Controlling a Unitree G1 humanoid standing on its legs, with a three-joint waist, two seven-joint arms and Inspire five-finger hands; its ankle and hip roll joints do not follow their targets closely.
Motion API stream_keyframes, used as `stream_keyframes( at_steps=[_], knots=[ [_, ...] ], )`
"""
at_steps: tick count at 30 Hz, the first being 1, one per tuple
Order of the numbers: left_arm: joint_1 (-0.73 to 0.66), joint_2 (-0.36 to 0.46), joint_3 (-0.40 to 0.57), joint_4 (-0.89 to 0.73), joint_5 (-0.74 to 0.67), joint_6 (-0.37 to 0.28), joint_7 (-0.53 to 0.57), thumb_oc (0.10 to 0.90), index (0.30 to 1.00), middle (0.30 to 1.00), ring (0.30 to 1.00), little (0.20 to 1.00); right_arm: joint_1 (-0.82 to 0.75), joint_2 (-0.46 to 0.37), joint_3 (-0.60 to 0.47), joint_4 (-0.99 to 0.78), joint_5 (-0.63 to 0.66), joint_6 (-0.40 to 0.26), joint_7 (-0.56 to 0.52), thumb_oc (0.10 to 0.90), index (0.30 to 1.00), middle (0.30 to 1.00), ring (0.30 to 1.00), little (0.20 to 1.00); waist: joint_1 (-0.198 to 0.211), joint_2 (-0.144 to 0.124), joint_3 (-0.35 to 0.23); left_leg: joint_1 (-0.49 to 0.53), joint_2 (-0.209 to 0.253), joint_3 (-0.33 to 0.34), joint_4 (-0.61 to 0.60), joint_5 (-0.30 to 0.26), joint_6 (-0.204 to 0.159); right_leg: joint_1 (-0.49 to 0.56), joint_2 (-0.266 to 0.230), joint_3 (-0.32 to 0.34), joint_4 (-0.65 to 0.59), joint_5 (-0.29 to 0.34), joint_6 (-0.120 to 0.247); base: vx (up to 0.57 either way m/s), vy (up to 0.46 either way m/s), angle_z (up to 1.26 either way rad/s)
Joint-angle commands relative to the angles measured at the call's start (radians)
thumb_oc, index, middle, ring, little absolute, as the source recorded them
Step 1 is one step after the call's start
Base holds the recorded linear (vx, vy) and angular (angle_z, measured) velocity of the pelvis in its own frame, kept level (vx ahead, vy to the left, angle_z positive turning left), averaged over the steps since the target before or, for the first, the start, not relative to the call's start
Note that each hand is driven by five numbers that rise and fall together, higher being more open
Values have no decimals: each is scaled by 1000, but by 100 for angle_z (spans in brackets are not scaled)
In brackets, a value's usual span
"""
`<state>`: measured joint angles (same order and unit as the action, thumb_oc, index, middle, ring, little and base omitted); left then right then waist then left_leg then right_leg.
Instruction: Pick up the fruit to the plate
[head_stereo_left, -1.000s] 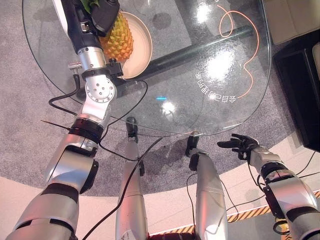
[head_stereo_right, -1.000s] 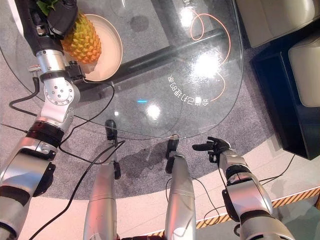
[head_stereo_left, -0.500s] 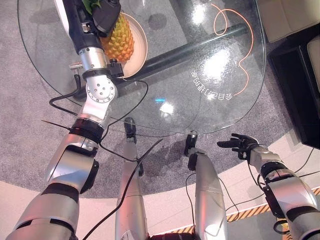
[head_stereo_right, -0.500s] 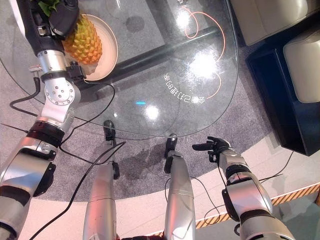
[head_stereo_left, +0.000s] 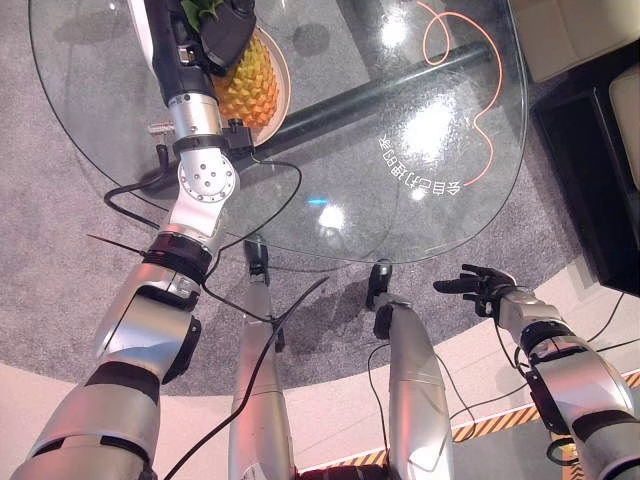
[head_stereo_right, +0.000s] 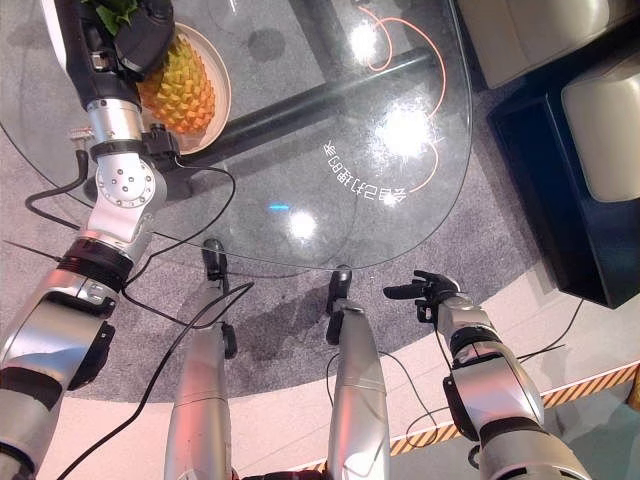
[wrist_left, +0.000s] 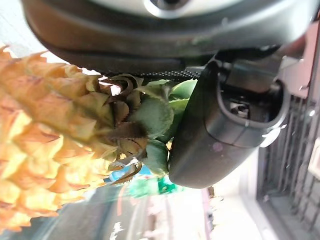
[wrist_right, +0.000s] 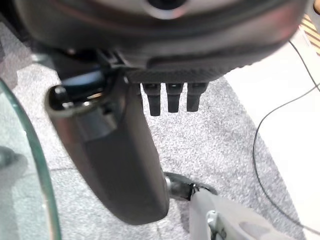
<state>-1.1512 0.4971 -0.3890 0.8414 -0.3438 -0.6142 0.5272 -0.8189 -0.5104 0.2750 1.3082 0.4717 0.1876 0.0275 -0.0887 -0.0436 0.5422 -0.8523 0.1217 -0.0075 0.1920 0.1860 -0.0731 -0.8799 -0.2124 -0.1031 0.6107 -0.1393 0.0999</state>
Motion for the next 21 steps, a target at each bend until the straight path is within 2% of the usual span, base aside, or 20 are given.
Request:
stream_keyframes(
  at_steps=[1,2,3,8,10,11,12,21],
  knots=[
    [-187,20,21,-20,-9,-106,-5,207,392,392,392,307,35,-45,18,25,-3,6,-8,800,900,900,900,900,25,-38,-22,49,33,31,134,-165,-40,53,28,-1,-247,169,26,0,0,0],
    [-187,22,21,-17,-12,-109,-7,224,406,406,406,324,37,-45,18,26,-2,3,-8,800,900,900,900,900,25,-38,-22,49,32,31,135,-165,-40,53,27,-1,-247,169,26,-9,5,4],
    [-189,24,18,-14,-15,-110,-8,298,469,469,469,398,37,-47,20,25,-1,3,-8,800,900,900,900,900,24,-38,-22,50,33,32,134,-165,-41,54,26,-1,-248,169,26,-9,6,6],
    [-190,24,16,-10,-14,-114,-5,471,618,618,618,571,39,-44,23,23,1,0,-11,800,900,900,900,900,24,-39,-22,53,34,33,133,-165,-41,58,26,-1,-253,169,26,-2,1,1],
    [-191,24,15,-12,-14,-114,-3,660,780,780,780,760,39,-45,24,21,4,0,-12,800,900,900,900,900,24,-38,-22,53,33,33,132,-165,-41,58,25,-1,-254,170,26,0,0,0],
    [-192,22,14,-13,-12,-115,0,712,825,825,825,812,38,-45,25,22,3,1,-12,800,900,900,900,900,24,-38,-22,52,32,32,132,-165,-41,58,25,-2,-255,171,26,0,0,0],
    [-191,21,14,-13,-10,-116,1,800,900,900,900,900,37,-44,24,23,4,1,-12,800,900,900,900,900,24,-38,-22,52,32,32,133,-165,-41,58,25,-2,-255,171,26,0,0,0],
    [-186,20,18,-36,2,-125,17,800,900,900,900,900,36,-46,21,25,4,0,-13,800,900,900,900,900,29,-36,-22,57,30,31,130,-166,-40,63,23,-4,-255,168,26,0,1,-1]
  ],
)
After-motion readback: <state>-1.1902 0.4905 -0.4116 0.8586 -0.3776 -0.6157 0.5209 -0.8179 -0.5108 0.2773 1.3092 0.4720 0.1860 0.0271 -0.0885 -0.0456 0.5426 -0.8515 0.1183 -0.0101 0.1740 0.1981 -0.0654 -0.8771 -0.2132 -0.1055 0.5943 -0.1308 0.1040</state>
